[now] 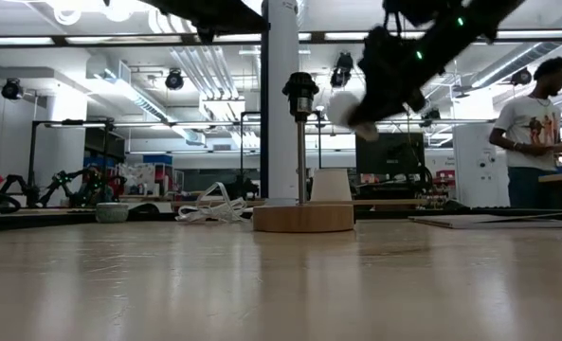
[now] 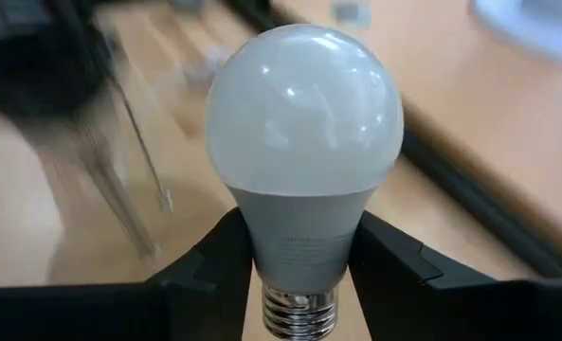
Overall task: Screw lightbulb
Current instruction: Remove the lightbulb from the lamp
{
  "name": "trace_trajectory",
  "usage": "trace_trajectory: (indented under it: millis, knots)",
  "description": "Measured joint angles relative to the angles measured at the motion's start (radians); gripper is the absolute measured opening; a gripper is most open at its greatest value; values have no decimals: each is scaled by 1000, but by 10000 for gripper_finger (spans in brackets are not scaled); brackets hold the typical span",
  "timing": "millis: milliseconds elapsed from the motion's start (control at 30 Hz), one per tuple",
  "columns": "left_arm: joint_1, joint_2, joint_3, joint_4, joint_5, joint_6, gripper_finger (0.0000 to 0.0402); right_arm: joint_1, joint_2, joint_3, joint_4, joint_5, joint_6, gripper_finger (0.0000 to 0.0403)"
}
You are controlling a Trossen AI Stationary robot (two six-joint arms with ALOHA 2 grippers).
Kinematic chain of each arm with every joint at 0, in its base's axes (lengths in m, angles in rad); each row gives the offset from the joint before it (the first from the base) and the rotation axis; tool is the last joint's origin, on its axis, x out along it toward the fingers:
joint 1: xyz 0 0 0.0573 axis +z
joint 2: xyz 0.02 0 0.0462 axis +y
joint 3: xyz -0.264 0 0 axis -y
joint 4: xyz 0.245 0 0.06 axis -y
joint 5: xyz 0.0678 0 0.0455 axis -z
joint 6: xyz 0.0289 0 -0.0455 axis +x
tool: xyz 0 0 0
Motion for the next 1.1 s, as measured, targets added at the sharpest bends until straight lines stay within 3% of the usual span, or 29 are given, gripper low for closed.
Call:
trace_trajectory:
  millis: [433, 1100]
  knots:
    - [-38, -114, -118, 93, 0, -10, 0, -2, 60, -300, 254, 1, 205, 140]
    - [-37, -138, -182, 157, -2, -26, 0, 14, 335, -288, 363, -47, 265, 152]
